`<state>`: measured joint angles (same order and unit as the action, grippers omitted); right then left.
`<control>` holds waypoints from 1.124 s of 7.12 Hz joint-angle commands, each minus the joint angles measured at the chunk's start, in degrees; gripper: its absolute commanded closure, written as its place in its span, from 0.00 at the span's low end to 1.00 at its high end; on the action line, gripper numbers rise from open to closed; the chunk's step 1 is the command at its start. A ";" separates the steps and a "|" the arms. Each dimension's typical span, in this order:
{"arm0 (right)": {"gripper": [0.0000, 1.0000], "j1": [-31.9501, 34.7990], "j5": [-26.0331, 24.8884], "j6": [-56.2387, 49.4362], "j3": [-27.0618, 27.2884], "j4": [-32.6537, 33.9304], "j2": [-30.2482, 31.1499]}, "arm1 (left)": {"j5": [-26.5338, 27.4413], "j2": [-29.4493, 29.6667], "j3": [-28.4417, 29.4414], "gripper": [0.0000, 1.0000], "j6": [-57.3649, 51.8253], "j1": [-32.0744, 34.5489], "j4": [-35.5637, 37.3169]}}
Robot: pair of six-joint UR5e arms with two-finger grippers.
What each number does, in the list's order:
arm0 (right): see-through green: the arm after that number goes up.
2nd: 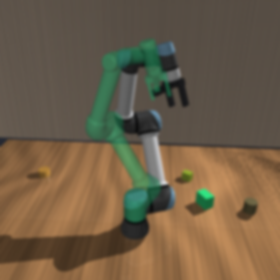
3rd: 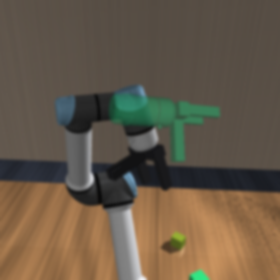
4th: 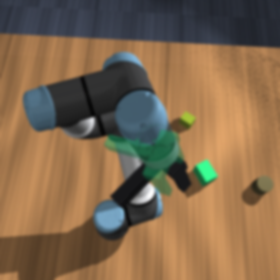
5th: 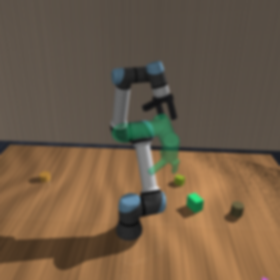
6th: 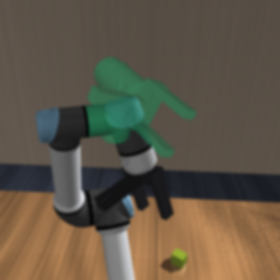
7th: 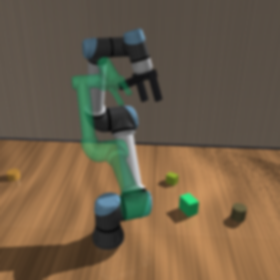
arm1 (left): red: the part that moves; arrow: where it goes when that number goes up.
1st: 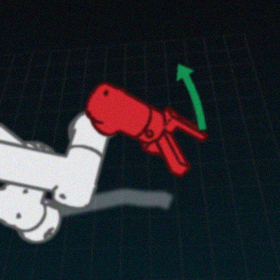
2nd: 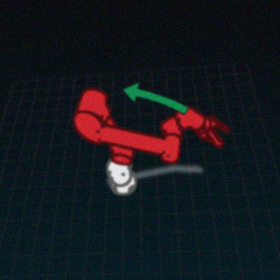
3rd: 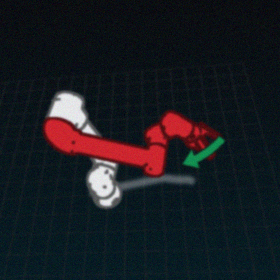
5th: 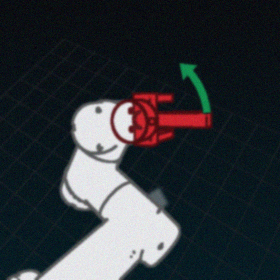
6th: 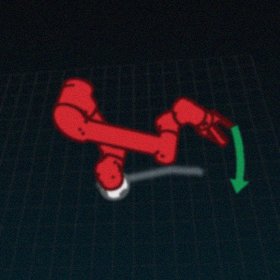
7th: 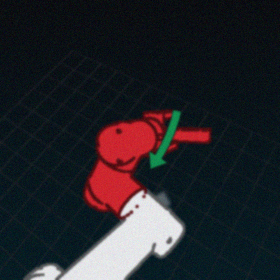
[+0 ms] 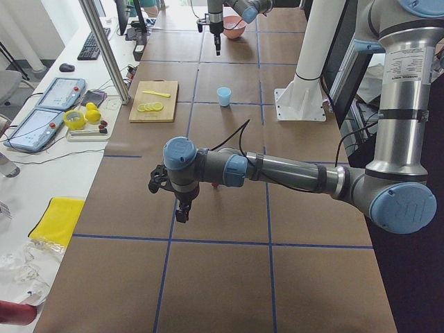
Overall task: Put ice and strawberries in cup
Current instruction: 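Carry the ice cube with the right gripper over the light-blue cup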
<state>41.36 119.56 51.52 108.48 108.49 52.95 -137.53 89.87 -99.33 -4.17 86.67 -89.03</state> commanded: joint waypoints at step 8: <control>0.94 -13.06 -11.90 8.16 -16.54 -8.30 -12.25 | 0.07 -0.05 -0.25 0.00 -0.05 -1.86 -0.27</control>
<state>28.63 107.79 59.66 92.21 100.22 40.78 -137.46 89.82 -99.58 -4.22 84.82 -89.30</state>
